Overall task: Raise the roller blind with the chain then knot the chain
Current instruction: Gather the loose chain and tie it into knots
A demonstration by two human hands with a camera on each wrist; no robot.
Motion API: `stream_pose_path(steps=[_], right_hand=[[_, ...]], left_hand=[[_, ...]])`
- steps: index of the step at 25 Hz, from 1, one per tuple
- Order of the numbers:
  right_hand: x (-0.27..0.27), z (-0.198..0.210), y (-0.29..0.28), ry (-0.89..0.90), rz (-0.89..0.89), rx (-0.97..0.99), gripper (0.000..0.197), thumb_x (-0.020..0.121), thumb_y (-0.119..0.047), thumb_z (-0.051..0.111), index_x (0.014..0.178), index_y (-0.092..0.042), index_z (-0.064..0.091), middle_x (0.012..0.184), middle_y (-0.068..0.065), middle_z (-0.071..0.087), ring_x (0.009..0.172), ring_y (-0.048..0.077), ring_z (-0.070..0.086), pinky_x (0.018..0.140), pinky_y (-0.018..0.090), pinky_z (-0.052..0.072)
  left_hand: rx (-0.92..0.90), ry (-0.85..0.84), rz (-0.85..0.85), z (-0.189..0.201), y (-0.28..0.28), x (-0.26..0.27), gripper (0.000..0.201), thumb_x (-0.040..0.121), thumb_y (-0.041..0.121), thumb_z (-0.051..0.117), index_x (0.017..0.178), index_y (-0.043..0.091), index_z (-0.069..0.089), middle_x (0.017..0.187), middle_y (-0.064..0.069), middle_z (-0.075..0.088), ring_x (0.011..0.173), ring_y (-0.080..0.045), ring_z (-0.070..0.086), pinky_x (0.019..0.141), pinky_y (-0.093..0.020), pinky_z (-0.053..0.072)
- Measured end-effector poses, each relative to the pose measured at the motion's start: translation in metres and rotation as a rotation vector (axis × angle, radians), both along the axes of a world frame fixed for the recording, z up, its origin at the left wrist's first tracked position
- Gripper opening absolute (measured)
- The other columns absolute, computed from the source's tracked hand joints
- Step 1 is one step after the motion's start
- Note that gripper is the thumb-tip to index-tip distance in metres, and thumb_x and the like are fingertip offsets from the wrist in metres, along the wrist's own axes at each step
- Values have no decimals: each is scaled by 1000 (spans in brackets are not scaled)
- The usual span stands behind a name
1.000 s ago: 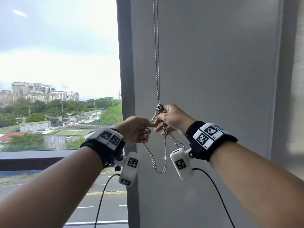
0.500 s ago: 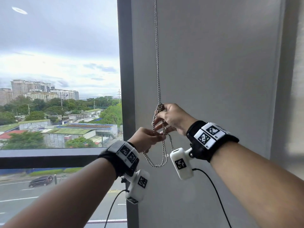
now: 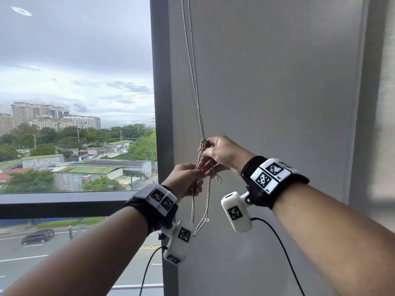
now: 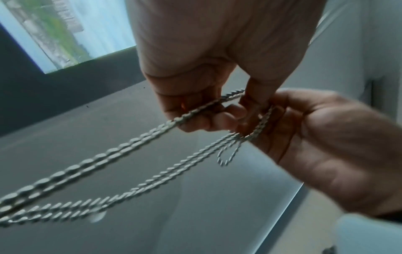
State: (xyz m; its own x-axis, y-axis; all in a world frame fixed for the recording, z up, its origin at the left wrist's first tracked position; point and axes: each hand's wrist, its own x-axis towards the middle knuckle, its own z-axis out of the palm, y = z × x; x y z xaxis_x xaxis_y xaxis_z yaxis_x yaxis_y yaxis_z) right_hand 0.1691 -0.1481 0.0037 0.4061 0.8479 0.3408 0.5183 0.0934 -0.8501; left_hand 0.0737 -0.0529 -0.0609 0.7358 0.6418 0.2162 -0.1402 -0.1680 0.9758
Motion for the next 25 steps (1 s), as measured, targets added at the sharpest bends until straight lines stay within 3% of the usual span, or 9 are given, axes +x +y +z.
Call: stream_pose_path(steps=[3, 7, 9, 12, 15, 17, 20, 25], right_hand=[[-2, -4, 3, -32, -6, -4, 19, 92, 4, 45, 84, -8, 56, 64, 10, 57, 49, 23, 54, 50, 32, 52], [-1, -3, 3, -98, -16, 1, 15, 90, 2, 50, 80, -8, 55, 58, 6, 47, 45, 18, 41, 48, 30, 40], [-2, -1, 0, -135, -51, 4, 11, 86, -1, 58, 95, -7, 57, 70, 6, 52, 52, 17, 44, 51, 30, 41], [0, 12, -4, -190, -139, 65, 36, 81, -2, 60, 116, -10, 55, 85, 3, 56, 66, 15, 52, 59, 31, 47], [3, 24, -8, -251, -149, 129, 36, 77, -1, 61, 110, -16, 58, 79, 3, 58, 72, 20, 57, 76, 42, 54], [3, 27, -8, -289, -153, 134, 37, 76, 1, 63, 109, -15, 58, 77, 1, 59, 73, 20, 58, 81, 43, 55], [3, 28, -9, -348, -163, 127, 40, 75, 2, 67, 112, -14, 58, 76, -1, 64, 69, 16, 60, 78, 38, 54], [6, 28, -6, -367, -174, 170, 47, 71, 3, 72, 114, -13, 59, 81, 3, 73, 67, 11, 65, 71, 28, 53]], left_hand=[[-114, -256, 21, 19, -3, 3, 10, 80, -2, 58, 88, 0, 54, 54, -9, 50, 37, -14, 42, 39, -22, 35], [10, -317, 172, 21, 0, 5, 10, 83, 12, 64, 74, 7, 61, 55, -5, 49, 33, -7, 34, 35, -16, 25], [72, -314, 233, 11, 1, 4, 14, 82, 19, 67, 70, 12, 64, 50, 0, 45, 33, -7, 28, 35, -15, 20], [71, -295, 227, -10, -1, 5, 13, 82, 22, 67, 75, 11, 67, 42, 6, 40, 32, -7, 25, 34, -15, 20], [-19, -241, 147, -29, -6, 7, 16, 89, 13, 58, 77, 5, 63, 48, -2, 47, 33, -9, 36, 37, -17, 31], [-128, -234, 58, -33, -8, 7, 15, 90, 8, 53, 78, 2, 61, 53, -7, 58, 37, -13, 45, 41, -20, 37], [-234, -339, -29, -20, -11, 8, 14, 87, 15, 58, 83, 3, 63, 57, -10, 57, 41, -16, 45, 43, -21, 37], [-175, -493, 29, -1, -10, 11, 24, 90, 23, 58, 79, 2, 63, 55, -4, 48, 39, -10, 34, 39, -19, 27]])
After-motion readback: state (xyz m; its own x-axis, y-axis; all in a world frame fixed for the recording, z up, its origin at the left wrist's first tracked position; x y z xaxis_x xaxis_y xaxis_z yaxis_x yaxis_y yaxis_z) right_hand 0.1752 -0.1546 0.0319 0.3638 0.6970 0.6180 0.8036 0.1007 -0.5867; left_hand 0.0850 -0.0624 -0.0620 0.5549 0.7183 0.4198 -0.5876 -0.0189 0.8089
